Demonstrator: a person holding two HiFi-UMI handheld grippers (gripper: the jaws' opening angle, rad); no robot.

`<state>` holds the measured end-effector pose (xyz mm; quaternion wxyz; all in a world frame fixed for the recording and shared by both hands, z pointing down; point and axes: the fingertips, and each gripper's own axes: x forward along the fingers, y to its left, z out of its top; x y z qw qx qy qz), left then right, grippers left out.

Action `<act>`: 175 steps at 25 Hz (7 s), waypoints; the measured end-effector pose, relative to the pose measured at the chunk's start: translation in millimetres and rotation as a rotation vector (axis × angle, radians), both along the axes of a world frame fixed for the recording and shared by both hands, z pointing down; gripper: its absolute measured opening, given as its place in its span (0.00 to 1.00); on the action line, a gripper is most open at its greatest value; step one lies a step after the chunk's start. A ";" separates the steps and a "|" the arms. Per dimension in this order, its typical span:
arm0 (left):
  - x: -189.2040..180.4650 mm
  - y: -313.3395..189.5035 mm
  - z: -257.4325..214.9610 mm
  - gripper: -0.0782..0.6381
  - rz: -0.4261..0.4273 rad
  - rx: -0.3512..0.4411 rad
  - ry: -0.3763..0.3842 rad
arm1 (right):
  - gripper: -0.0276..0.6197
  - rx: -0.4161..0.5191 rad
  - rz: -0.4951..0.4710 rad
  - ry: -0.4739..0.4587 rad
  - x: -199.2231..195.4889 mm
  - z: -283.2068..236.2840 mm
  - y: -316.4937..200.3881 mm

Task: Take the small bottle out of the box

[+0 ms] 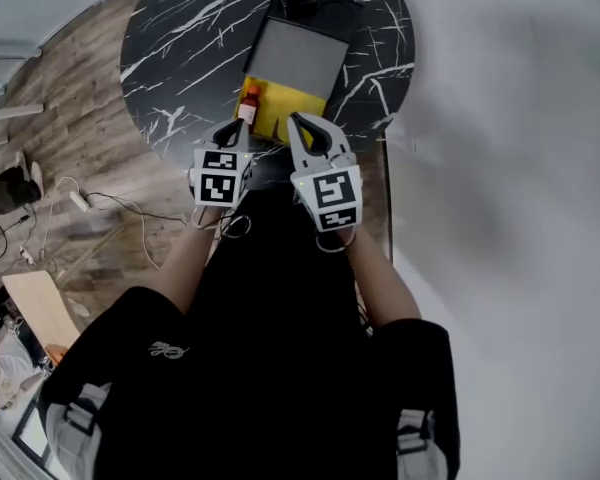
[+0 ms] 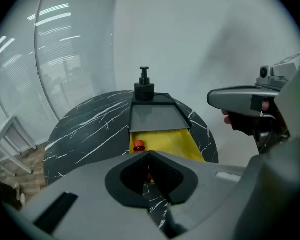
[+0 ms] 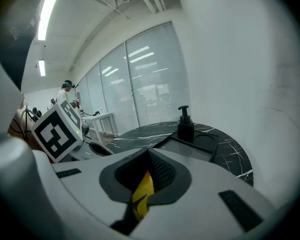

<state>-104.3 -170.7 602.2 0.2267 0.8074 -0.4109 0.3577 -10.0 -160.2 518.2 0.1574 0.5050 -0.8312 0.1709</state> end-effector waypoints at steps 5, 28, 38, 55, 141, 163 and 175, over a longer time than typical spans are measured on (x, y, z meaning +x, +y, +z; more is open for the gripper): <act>1.0 -13.1 23.9 0.11 0.005 -0.064 -0.028 | 0.04 -0.040 0.010 0.015 8.2 11.1 -19.2; 0.5 -11.8 81.6 0.34 -0.030 -0.242 -0.240 | 0.04 -0.137 -0.063 -0.075 47.1 42.4 -26.0; 11.3 -15.4 84.6 0.34 0.060 -0.258 -0.311 | 0.04 -0.156 -0.043 -0.098 62.1 48.0 -29.8; 42.4 -15.7 94.1 0.36 0.179 -0.317 -0.318 | 0.04 -0.162 0.037 -0.152 88.8 53.0 -34.0; 74.4 -5.9 0.4 0.40 0.312 0.074 -0.030 | 0.04 -0.026 0.130 -0.098 55.5 10.7 8.7; 48.0 19.1 -140.6 0.40 -0.043 0.421 0.243 | 0.04 0.321 0.026 -0.065 34.2 -111.7 12.1; 44.9 59.7 -223.8 0.40 -0.143 0.625 0.299 | 0.04 0.477 0.018 -0.095 52.4 -178.8 56.5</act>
